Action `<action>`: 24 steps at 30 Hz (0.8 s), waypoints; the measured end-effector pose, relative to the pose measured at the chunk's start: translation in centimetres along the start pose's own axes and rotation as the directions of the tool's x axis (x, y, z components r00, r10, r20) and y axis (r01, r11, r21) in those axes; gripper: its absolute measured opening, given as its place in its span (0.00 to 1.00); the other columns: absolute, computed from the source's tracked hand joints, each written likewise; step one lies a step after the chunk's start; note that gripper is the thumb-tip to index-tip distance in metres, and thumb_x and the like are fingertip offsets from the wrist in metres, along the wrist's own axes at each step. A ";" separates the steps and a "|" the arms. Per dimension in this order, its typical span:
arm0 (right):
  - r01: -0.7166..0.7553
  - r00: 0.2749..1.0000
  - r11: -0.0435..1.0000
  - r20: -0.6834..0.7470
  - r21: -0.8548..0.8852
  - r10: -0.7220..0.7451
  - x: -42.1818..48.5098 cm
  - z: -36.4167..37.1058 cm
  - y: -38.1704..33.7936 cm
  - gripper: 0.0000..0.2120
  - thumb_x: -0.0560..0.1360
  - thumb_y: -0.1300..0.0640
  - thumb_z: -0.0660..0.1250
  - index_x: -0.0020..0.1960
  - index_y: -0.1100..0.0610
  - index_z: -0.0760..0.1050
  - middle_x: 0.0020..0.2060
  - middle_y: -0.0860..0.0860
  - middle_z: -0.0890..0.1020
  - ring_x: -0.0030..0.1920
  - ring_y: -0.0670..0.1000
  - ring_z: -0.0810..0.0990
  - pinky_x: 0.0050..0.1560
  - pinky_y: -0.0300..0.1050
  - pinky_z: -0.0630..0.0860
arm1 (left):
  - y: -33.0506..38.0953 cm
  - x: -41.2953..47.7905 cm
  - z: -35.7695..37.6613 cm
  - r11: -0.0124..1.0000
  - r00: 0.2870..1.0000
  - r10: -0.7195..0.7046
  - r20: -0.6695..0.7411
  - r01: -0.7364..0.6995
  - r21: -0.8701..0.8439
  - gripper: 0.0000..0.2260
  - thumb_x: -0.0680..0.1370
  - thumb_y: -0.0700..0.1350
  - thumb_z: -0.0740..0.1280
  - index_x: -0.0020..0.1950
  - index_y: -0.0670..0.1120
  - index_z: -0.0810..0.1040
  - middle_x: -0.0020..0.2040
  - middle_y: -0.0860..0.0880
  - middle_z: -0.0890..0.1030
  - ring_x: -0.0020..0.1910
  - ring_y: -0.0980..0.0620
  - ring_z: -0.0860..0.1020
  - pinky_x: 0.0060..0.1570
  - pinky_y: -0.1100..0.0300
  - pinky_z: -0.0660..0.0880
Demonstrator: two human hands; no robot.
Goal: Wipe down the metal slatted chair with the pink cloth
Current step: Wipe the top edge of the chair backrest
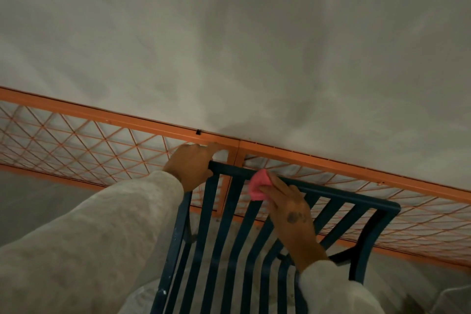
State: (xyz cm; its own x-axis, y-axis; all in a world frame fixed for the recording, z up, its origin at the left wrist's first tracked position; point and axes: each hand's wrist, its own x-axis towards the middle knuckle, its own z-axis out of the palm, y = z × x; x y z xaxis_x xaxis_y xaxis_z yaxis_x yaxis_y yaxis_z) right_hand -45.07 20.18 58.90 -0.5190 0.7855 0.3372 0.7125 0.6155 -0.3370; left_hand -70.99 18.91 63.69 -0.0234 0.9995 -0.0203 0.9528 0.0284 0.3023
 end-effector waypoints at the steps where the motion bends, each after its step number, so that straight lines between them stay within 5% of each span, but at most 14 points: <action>1: -0.056 0.998 0.998 0.021 -0.003 0.056 -0.8 -0.8 1.4 0.24 0.64 0.73 0.77 0.57 0.56 0.82 0.57 0.55 0.83 0.44 0.57 0.83 0.45 0.55 0.84 | -0.1 0.1 0.0 1.000 1.000 0.004 0.019 -0.003 -0.017 0.25 0.75 0.44 0.68 0.70 0.53 0.65 0.48 0.49 0.83 0.46 0.50 0.80 0.52 0.55 0.78; 4: -0.204 0.979 0.978 0.011 0.034 0.204 -2.1 -3.1 3.7 0.23 0.67 0.73 0.75 0.58 0.55 0.81 0.52 0.56 0.84 0.40 0.52 0.81 0.41 0.53 0.84 | -0.8 0.0 -0.6 0.985 0.998 -0.030 0.056 0.039 -0.170 0.28 0.73 0.45 0.71 0.71 0.53 0.65 0.53 0.48 0.83 0.51 0.50 0.80 0.55 0.53 0.78; 7: -0.384 0.923 0.888 0.091 0.255 0.373 -1.1 -5.3 3.1 0.16 0.77 0.64 0.68 0.60 0.47 0.78 0.51 0.48 0.83 0.37 0.42 0.80 0.40 0.35 0.80 | -2.0 -1.1 -1.0 0.903 0.982 -0.188 0.037 0.187 -0.388 0.39 0.69 0.50 0.76 0.75 0.53 0.60 0.71 0.48 0.70 0.69 0.47 0.69 0.67 0.51 0.68; 9: -0.479 0.875 0.793 0.130 0.377 0.467 0.2 -5.6 2.2 0.13 0.80 0.55 0.65 0.61 0.41 0.76 0.52 0.41 0.80 0.44 0.38 0.79 0.41 0.28 0.75 | -3.0 -2.1 -1.1 0.736 0.937 -0.339 0.085 0.320 -0.597 0.37 0.70 0.47 0.76 0.74 0.52 0.60 0.69 0.48 0.71 0.69 0.47 0.69 0.63 0.55 0.70; 11: -0.542 0.835 0.736 0.159 0.406 0.528 1.9 -5.0 1.1 0.13 0.80 0.49 0.64 0.65 0.41 0.75 0.55 0.40 0.78 0.49 0.36 0.77 0.48 0.29 0.71 | -3.9 -3.1 -0.7 0.610 0.896 -0.421 0.141 0.394 -0.688 0.31 0.73 0.42 0.73 0.73 0.50 0.63 0.58 0.48 0.78 0.57 0.50 0.77 0.47 0.67 0.75; 13: -0.559 0.828 0.749 0.196 0.355 0.526 3.1 -3.6 -0.6 0.13 0.81 0.52 0.63 0.64 0.44 0.75 0.57 0.41 0.79 0.52 0.38 0.76 0.55 0.34 0.73 | -4.2 -4.1 -0.3 0.540 0.869 -0.467 0.166 0.429 -0.725 0.25 0.76 0.39 0.68 0.71 0.48 0.66 0.50 0.49 0.82 0.45 0.52 0.79 0.37 0.70 0.73; 17: -0.561 0.828 0.776 0.214 0.288 0.519 5.4 -0.6 -5.8 0.14 0.81 0.56 0.62 0.66 0.47 0.74 0.59 0.48 0.79 0.57 0.52 0.79 0.61 0.51 0.78 | -4.0 -5.4 0.1 0.303 0.828 -0.510 0.233 0.427 -0.852 0.22 0.77 0.33 0.62 0.70 0.47 0.67 0.53 0.47 0.83 0.56 0.50 0.79 0.57 0.57 0.72; 22: -0.436 0.887 0.860 0.289 0.264 0.361 8.7 2.7 -12.9 0.14 0.83 0.57 0.59 0.67 0.51 0.73 0.55 0.51 0.76 0.54 0.51 0.78 0.54 0.44 0.79 | -3.8 -5.8 -0.2 0.261 0.828 -0.490 0.273 0.438 -0.860 0.27 0.75 0.30 0.59 0.72 0.49 0.65 0.58 0.46 0.82 0.59 0.52 0.78 0.58 0.57 0.68; 24: -0.345 0.923 0.892 0.278 0.293 0.265 9.2 3.5 -14.7 0.15 0.83 0.59 0.59 0.68 0.50 0.72 0.53 0.49 0.73 0.51 0.48 0.74 0.47 0.34 0.74 | -3.9 -6.0 -0.2 0.246 0.831 -0.479 0.283 0.437 -0.865 0.28 0.75 0.31 0.59 0.73 0.48 0.64 0.60 0.46 0.81 0.61 0.50 0.77 0.59 0.55 0.68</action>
State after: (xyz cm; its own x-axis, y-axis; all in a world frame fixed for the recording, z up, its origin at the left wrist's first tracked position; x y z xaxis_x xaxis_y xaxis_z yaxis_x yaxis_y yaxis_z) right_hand -61.99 18.55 63.87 -0.4216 0.9065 -0.0230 0.6759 0.2972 -0.6744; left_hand -74.64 12.79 62.87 -0.3901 0.8133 -0.4318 -0.0376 0.4545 0.8900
